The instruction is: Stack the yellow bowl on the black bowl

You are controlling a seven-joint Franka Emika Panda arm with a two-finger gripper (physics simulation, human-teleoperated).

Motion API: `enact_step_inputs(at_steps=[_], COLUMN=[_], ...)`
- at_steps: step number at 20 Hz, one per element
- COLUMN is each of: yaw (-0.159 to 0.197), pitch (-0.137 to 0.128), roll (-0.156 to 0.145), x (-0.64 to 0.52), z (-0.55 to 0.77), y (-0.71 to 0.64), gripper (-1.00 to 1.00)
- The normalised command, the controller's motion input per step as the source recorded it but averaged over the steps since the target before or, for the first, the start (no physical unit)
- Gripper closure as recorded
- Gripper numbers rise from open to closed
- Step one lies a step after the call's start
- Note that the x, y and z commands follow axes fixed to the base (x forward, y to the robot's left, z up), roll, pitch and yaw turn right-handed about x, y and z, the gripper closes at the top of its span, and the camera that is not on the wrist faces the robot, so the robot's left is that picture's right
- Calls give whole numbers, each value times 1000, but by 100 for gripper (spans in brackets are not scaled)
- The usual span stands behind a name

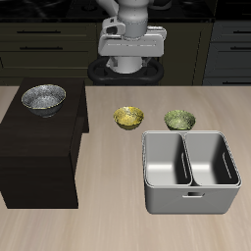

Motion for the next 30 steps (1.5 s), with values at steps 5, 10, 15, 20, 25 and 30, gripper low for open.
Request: enact_step_inputs(at_steps=[5, 10, 15, 20, 25, 30], yaw=[-4, 45, 71, 22, 26, -24], pitch=[-39, -35, -58, -33, -4, -22], roll=[5, 3, 2, -11, -13, -12], x=[-96, -97, -42, 54, 77, 2], z=[-158, -279, -322, -202, -204, -156], y=[96, 130, 116, 48, 73, 6], gripper=[-100, -100, -100, -100, -100, -100])
